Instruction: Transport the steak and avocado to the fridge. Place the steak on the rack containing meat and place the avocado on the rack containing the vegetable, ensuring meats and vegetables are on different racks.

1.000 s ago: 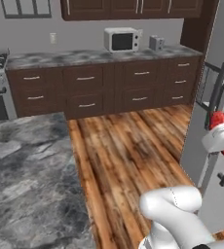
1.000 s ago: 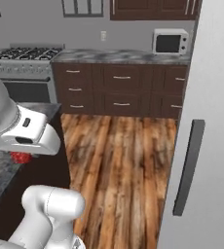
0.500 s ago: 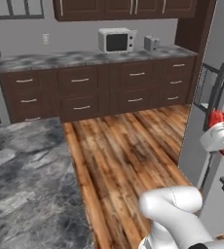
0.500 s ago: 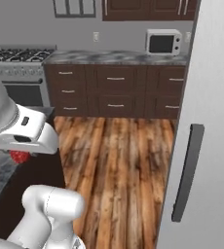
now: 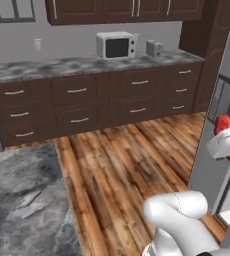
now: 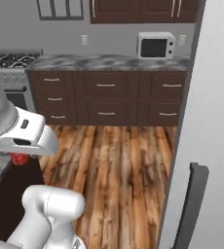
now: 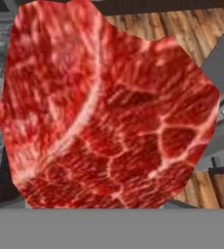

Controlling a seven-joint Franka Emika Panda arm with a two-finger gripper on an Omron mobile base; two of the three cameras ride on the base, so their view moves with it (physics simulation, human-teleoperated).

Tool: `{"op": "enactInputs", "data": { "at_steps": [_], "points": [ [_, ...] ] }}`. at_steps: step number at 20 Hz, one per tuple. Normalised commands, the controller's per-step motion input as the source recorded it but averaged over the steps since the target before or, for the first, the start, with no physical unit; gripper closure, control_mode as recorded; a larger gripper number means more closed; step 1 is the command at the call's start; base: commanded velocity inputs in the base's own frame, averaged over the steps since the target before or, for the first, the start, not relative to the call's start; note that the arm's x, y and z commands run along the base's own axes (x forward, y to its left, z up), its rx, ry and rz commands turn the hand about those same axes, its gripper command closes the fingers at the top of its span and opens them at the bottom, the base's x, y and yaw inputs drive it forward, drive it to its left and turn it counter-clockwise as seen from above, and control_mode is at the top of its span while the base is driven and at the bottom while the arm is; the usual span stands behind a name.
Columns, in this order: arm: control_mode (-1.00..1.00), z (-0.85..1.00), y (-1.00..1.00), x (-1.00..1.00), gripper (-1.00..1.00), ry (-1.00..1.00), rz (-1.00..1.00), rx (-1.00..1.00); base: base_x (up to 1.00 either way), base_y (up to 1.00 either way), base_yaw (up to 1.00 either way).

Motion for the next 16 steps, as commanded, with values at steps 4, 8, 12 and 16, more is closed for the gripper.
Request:
{"op": "enactInputs", "data": {
  "at_steps": [4, 8, 12, 16],
  "points": [
    [1.00, 0.00, 0.00, 0.00, 1.00, 0.00, 0.00, 0.00, 1.00, 0.74, -0.17],
    [1.00, 0.00, 0.00, 0.00, 1.00, 0.00, 0.00, 0.00, 1.00, 0.91, -0.29],
    [1.00, 0.00, 0.00, 0.00, 1.00, 0.00, 0.00, 0.00, 1.00, 0.46, -0.42],
    [1.00, 0.00, 0.00, 0.00, 1.00, 0.00, 0.00, 0.00, 1.00, 0.31, -0.56]
  ]
}}
